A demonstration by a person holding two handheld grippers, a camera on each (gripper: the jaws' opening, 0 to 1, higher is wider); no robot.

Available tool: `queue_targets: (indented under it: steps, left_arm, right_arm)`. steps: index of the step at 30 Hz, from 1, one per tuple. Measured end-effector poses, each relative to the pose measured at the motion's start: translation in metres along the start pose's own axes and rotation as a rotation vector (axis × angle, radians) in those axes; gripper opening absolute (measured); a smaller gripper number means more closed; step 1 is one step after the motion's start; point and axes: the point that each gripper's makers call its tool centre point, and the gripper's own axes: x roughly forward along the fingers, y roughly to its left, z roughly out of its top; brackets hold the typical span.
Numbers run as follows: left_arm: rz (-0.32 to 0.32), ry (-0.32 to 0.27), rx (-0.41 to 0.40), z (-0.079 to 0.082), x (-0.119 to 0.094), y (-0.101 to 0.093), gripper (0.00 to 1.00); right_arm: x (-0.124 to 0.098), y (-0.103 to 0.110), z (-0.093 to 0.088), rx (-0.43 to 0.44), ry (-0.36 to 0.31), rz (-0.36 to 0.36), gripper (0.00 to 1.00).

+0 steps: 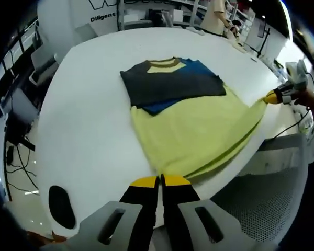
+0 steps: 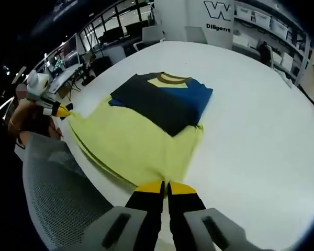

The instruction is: Fold the garment on the visible template until the final outline fits inside the template.

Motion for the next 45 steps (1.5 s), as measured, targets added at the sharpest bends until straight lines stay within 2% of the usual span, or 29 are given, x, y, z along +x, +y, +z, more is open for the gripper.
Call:
queue_targets:
  steps: [10,17,20,26,35,40,45]
  left_arm:
    - [0.033,-0.1,-0.026,0.043,-0.007,0.014,0.01]
    - [0.062,-0.133,-0.018,0.075,-0.009,0.024,0.01]
    - [0.067,-0.142,-0.021,0.083,-0.007,0.028,0.01]
    - [0.081,-0.159,-0.027,0.1,-0.002,0.037,0.01]
    - [0.12,-0.198,-0.016,0.145,0.013,0.054,0.01]
    - [0.134,-0.19,0.003,0.163,0.026,0.062,0.01]
    - [0.144,-0.188,-0.028,0.178,0.037,0.08,0.01]
  right_arm:
    - [-0.008,-0.018,0.04,-0.002,-0.092,-0.05,0.0]
    - [-0.003,-0.026,0.062,-0.038,-0.126,-0.078,0.0]
    - [-0.003,-0.032,0.073,-0.03,-0.144,-0.087,0.0]
    - [0.002,-0.042,0.092,0.0,-0.18,-0.088,0.0]
    - [0.01,-0.056,0.12,-0.013,-0.191,-0.103,0.0]
    - [0.021,-0.069,0.135,-0.021,-0.181,-0.137,0.0]
    - [0.032,-0.079,0.15,0.012,-0.197,-0.139,0.0]
